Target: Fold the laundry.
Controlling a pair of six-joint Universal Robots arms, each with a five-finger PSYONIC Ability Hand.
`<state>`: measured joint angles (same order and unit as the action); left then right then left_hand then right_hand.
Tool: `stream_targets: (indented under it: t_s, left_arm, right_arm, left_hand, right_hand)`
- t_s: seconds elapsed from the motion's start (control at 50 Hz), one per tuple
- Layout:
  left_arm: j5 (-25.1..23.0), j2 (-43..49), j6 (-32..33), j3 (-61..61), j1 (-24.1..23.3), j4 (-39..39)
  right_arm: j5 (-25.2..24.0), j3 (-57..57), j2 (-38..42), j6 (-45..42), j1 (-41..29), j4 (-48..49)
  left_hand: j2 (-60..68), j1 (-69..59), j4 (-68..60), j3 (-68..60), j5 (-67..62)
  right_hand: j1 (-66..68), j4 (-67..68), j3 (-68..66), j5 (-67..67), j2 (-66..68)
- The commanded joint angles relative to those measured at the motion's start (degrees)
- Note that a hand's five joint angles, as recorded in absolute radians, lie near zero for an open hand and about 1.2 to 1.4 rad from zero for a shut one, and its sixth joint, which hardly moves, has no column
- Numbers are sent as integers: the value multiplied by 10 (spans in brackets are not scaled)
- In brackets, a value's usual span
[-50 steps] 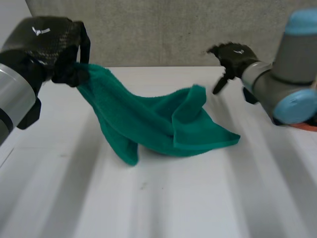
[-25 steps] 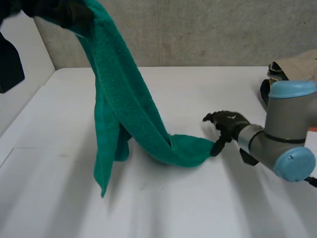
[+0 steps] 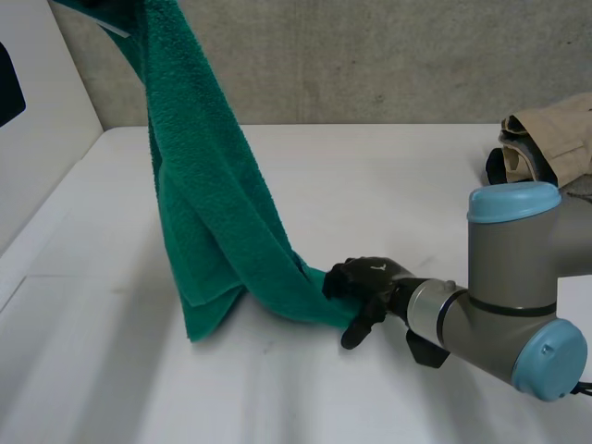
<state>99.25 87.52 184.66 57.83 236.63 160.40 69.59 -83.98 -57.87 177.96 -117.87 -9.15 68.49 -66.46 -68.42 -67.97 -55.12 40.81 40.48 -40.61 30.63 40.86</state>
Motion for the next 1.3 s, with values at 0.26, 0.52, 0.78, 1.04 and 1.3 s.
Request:
stream_targets:
  t_s: [0.26, 0.52, 0.78, 1.04, 1.3]
  left_arm:
    - [-37, -3, 63, 184, 109, -32]
    - [-31, 249, 102, 241, 106, 90]
    - [37, 326, 80, 131, 93, 72]
    - [-42, 173, 133, 257, 160, 99]
    - [-163, 249, 307, 324, 257, 131]
  right_arm:
    - [-53, 165, -102, -193, 151, -156]
    - [5, 558, 227, -362, 108, -266]
    - [151, 492, 207, -349, 77, -78]
    - [111, 190, -25, -288, 127, -97]
    - [20, 100, 45, -221, 161, -79]
  left_hand:
    - [115, -135, -116, -120, -149]
    - [115, -135, -116, -120, -149]
    - [-502, 481, 501, 497, 468]
    - [-564, 544, 564, 559, 531]
    - [-332, 312, 332, 327, 299]
  right_hand:
    - [392, 395, -394, 394, 391]
    - [392, 395, -394, 394, 391]
    - [-308, -305, 306, -306, -309]
    - [-246, -243, 244, -244, -247]
    - [-63, -59, 60, -61, -63]
